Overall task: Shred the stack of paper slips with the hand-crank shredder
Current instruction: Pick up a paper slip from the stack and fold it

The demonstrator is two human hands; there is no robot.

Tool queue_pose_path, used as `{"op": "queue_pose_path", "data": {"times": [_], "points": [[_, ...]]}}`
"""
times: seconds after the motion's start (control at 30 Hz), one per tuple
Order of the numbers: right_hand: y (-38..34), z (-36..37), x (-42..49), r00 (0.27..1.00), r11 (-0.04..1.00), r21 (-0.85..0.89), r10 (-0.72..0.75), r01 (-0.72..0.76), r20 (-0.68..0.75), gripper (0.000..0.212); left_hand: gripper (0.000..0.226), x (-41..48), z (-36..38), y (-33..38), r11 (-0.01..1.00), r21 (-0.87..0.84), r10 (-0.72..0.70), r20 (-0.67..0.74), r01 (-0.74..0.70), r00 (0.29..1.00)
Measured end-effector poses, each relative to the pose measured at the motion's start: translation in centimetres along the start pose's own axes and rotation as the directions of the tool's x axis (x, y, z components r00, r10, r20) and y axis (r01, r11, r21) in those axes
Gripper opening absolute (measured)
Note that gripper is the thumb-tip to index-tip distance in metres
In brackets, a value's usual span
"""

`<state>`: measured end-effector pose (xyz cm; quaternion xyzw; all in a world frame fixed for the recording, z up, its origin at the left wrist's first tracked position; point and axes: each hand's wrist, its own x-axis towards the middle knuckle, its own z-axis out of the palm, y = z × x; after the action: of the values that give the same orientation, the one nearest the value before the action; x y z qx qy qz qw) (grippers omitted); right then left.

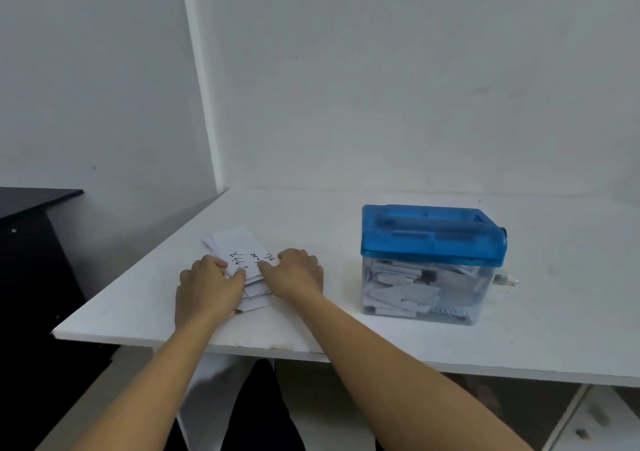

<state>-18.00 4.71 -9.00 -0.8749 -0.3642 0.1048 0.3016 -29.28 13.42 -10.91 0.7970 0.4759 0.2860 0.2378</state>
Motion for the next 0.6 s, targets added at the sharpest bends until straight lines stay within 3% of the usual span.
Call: {"op": "queue_pose_path", "data": {"times": [0.17, 0.37, 0.47, 0.6], "points": [[0.3, 0.8, -0.6, 0.990, 0.997, 0.071, -0.034, 0.044, -0.134, 0.042, 0.032, 0.0, -0.1, -0.1, 0.999, -0.042, 0.013, -0.011, -0.014, 1.000], [0.6, 0.6, -1.3, 0.989, 0.983, 0.166, -0.056, 0.078, -0.134, 0.026, 0.023, -0.3, -0.3, -0.1, 0.993, -0.110, 0.030, -0.025, -0.033, 0.999], [0.5, 0.1, -1.7, 0.993, 0.972, 0.222, -0.056, 0.077, -0.101, 0.026, 0.022, -0.4, -0.5, 0.0, 0.991, -0.129, 0.019, -0.027, -0.022, 0.999], [0.4, -0.2, -2.0, 0.987, 0.938, 0.343, 0.006, 0.051, -0.161, 0.033, 0.020, -0.2, -0.4, -0.1, 0.986, -0.169, 0.000, -0.042, -0.007, 0.999]]}}
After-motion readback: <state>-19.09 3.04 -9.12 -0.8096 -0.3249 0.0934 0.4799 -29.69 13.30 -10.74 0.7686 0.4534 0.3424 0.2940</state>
